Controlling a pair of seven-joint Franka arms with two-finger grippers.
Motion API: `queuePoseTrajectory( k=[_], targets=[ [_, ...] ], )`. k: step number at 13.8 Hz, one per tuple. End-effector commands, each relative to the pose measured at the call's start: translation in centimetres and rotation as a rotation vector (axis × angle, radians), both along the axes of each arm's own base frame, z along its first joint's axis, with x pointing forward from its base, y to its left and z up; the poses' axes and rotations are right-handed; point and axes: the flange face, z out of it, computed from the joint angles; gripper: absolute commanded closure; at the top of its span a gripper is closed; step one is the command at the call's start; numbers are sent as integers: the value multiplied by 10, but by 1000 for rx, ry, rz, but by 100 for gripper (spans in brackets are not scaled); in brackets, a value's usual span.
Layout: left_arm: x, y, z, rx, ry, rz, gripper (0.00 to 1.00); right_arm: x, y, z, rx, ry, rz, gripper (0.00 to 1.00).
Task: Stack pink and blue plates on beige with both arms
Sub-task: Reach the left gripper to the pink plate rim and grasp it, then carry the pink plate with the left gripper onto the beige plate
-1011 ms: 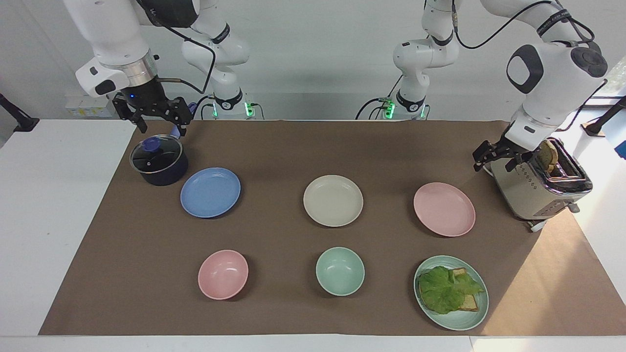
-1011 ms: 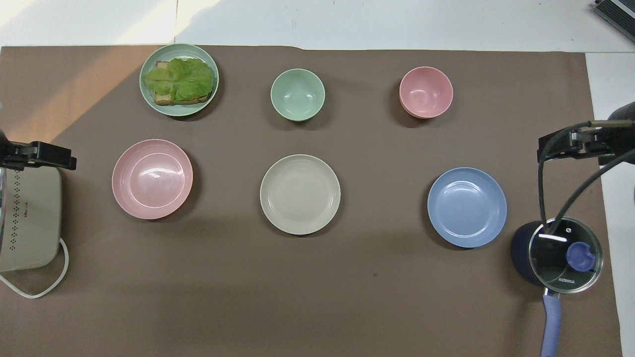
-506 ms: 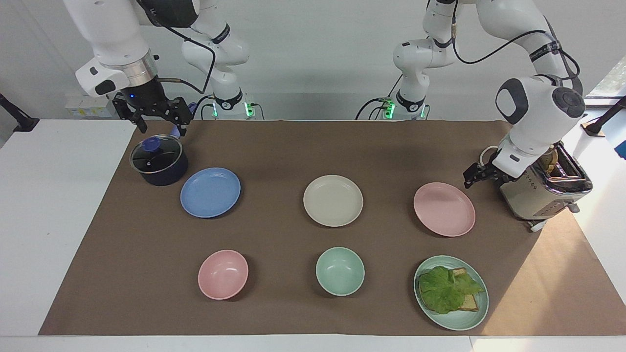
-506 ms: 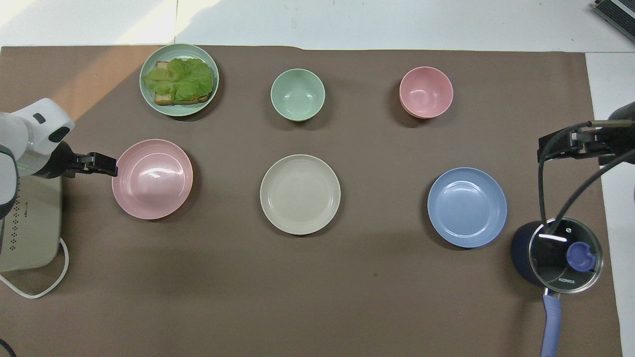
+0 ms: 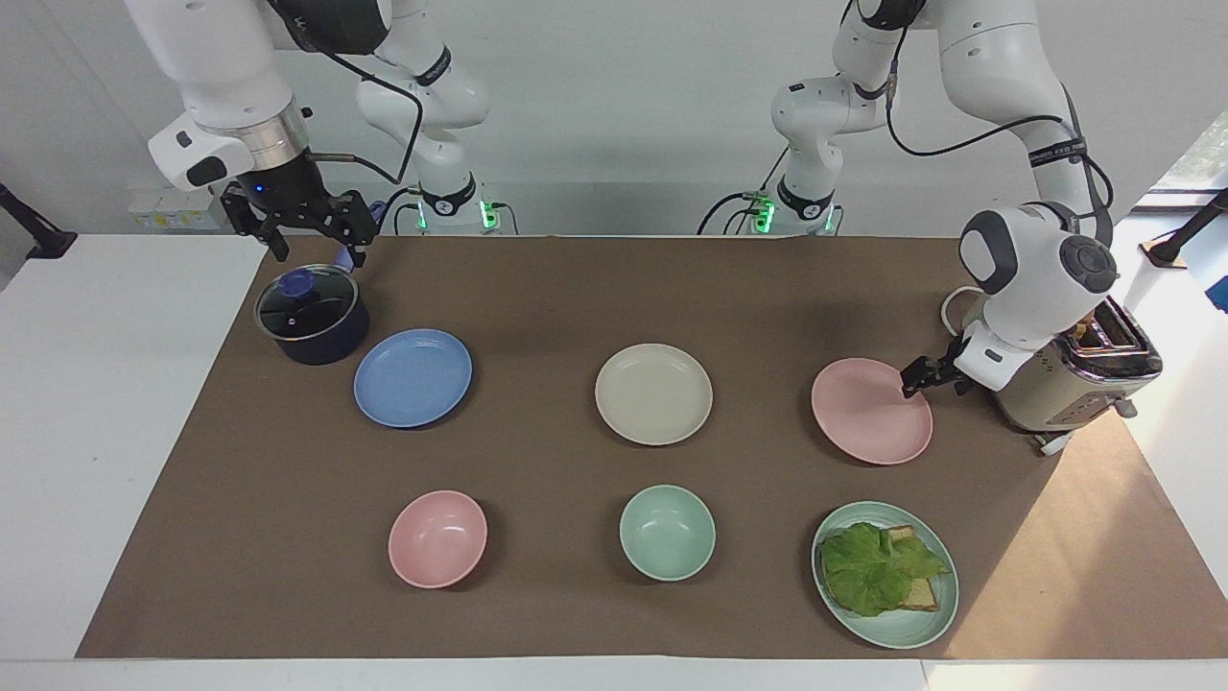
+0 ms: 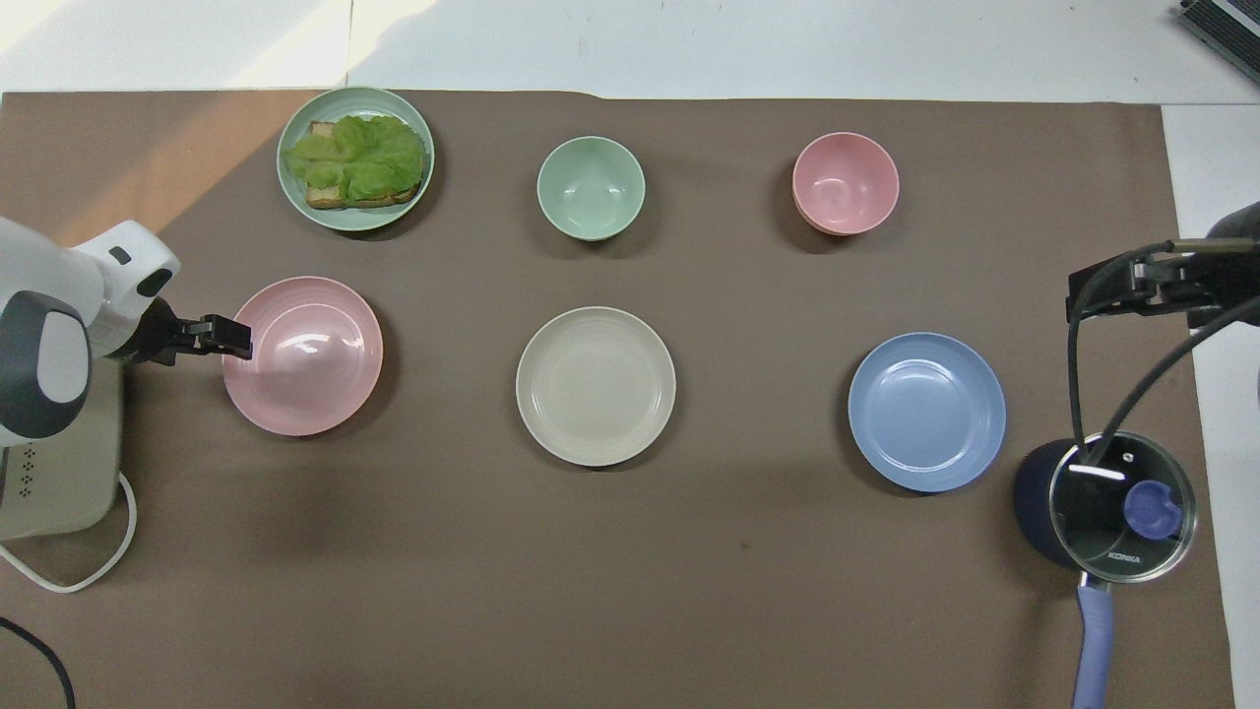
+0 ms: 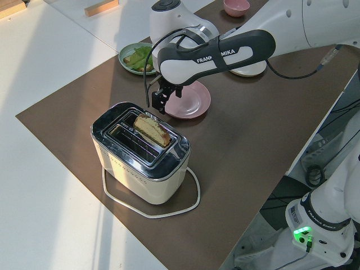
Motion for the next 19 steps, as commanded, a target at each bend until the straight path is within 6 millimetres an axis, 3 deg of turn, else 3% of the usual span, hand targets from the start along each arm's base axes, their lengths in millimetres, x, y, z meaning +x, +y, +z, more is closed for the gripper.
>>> queuePoseTrajectory(
  k=[1, 3, 5, 6, 8, 10, 11, 16, 19],
  targets=[
    [-8, -4, -15, -16, 24, 58, 0, -1, -2, 1, 8, -7, 2, 0],
    [-17, -8, -30, -37, 52, 83, 0, -1, -2, 1, 8, -7, 2, 0],
    [-19, -8, -30, -41, 64, 90, 0, -1, -2, 1, 8, -7, 1, 0],
    [-20, -7, -31, -43, 75, 95, 11, -1, -2, 1, 8, -7, 1, 0],
    [-21, -7, -31, -44, 87, 94, 62, -1, -2, 1, 8, -7, 2, 0],
    [-21, -11, -31, -44, 88, 87, 92, -1, -2, 1, 8, -7, -1, 0],
    [-21, -12, -31, -44, 89, 86, 100, -1, -2, 1, 8, -6, -1, 0],
    [-21, -14, -27, -48, 118, 76, 100, -1, -2, 1, 8, -7, -2, 0],
    [-12, -25, 3, -101, 162, 84, 100, -1, -2, 1, 8, -7, -2, 0]
  ],
)
